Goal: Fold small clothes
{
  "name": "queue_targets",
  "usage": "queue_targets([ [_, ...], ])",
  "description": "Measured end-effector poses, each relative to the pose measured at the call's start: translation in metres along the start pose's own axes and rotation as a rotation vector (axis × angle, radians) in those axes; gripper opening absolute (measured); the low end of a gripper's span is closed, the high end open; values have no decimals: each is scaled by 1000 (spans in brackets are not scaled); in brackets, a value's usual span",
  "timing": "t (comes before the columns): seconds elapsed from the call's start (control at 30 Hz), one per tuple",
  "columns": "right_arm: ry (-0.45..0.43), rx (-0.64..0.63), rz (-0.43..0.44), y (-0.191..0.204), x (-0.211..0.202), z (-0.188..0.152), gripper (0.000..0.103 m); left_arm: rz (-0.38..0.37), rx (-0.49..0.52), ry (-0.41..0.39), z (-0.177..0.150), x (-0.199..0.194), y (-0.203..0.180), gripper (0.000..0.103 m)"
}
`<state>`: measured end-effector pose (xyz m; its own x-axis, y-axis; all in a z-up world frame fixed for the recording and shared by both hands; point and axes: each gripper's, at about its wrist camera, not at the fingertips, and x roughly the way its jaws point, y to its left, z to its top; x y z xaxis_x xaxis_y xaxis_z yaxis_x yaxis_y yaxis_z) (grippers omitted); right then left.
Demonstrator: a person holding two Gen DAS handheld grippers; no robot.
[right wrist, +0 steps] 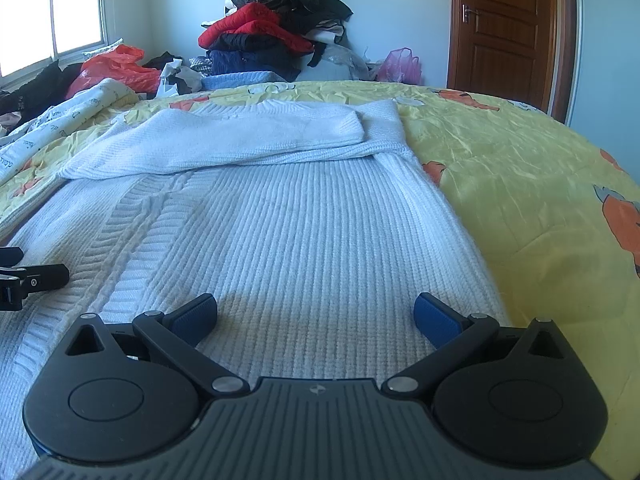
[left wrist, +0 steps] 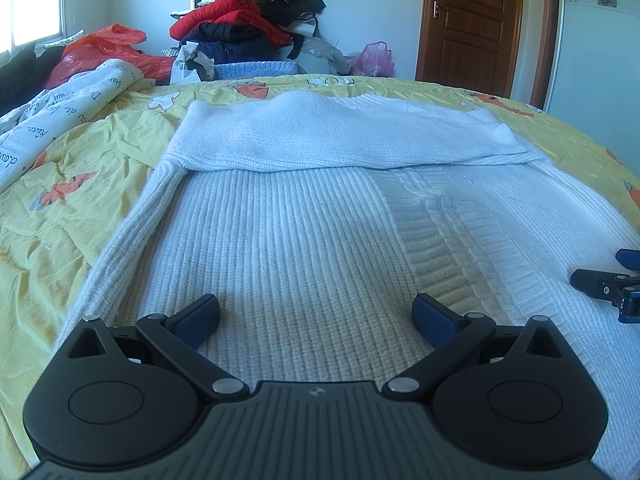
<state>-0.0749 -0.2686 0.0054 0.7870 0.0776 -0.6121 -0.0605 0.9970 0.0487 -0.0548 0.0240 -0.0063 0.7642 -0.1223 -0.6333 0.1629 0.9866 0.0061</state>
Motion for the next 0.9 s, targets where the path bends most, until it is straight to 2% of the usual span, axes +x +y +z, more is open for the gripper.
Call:
queue_targets([
  [0.9,-2,6,4,0,0,1,101,-1,-1,0,0,0,0,103],
])
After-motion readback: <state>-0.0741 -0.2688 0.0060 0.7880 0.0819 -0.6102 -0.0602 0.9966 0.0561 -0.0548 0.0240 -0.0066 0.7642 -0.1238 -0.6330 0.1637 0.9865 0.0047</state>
